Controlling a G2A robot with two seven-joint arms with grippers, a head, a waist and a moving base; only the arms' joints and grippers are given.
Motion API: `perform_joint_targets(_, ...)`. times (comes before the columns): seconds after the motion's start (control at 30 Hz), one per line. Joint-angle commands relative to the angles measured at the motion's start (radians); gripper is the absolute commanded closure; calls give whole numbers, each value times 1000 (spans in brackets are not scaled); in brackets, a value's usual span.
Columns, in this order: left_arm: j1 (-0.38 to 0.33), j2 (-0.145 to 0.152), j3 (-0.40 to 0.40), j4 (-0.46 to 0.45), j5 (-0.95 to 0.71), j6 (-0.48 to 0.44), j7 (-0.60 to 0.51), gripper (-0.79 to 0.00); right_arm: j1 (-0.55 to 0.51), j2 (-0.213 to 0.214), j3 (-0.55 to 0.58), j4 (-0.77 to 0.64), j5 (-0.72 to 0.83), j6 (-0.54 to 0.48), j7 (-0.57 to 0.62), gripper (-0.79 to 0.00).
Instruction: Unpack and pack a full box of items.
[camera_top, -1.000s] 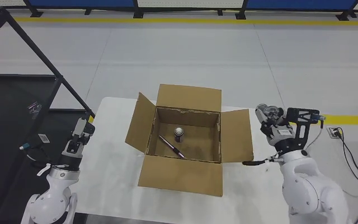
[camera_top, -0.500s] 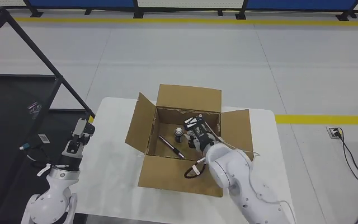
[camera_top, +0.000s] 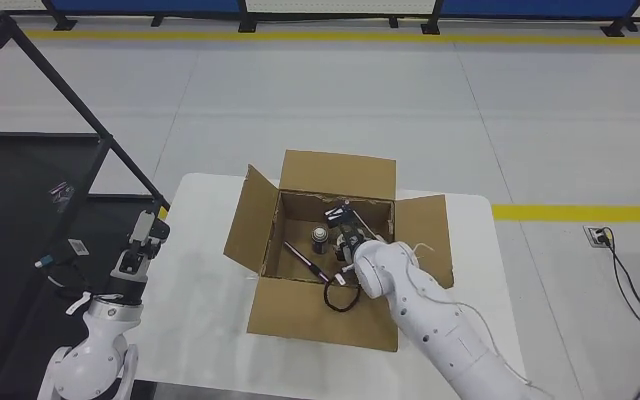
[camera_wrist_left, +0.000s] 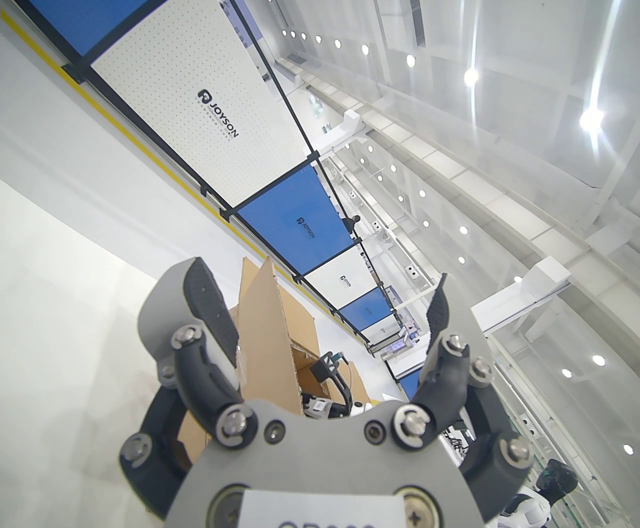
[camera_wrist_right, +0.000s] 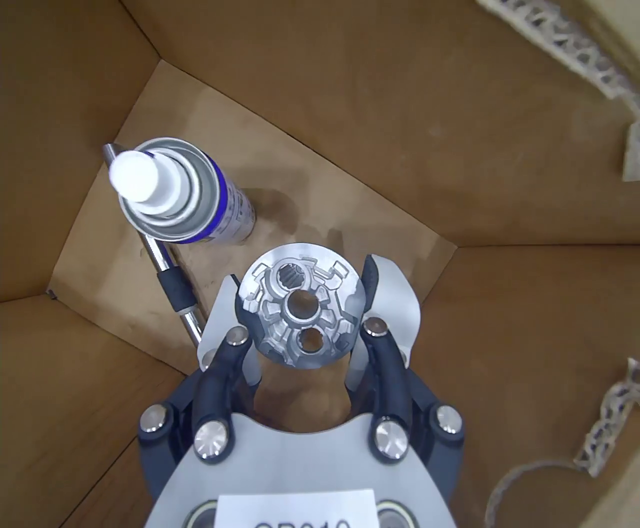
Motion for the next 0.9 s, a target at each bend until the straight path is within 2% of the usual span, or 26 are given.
perform_joint_targets(0.0, 0, 0, 0, 0, 0, 0, 0, -785, 11, -7, -4, 31, 9, -4, -7, -259)
perform_joint_targets(0.07, 0, 0, 0, 0, 0, 0, 0, -785, 23, -15, -9, 60, 15, -7, -13, -345)
perform_joint_targets(0.27, 0, 0, 0, 0, 0, 0, 0, -785, 37, -29, -12, 99, 22, -10, -26, -394)
perform_joint_targets(0.37, 0, 0, 0, 0, 0, 0, 0, -785, 34, -30, -6, 95, 17, -12, -26, -489)
perform_joint_targets(0.5, 0, 0, 0, 0, 0, 0, 0, -785, 23, -28, 6, 82, 5, -14, -25, -548)
perform_joint_targets(0.6, 0, 0, 0, 0, 0, 0, 0, -785, 16, -27, 15, 76, 0, -17, -23, -671)
perform_joint_targets(0.63, 0, 0, 0, 0, 0, 0, 0, -785, 13, -27, 20, 72, -3, -18, -23, -659)
perform_joint_targets(0.73, 0, 0, 0, 0, 0, 0, 0, -785, 2, -23, 40, 46, -2, -18, -33, -677)
perform_joint_targets(0.87, 2, 0, 3, -3, -3, 0, -5, -785, -47, -6, 90, -72, -19, -22, -52, -763)
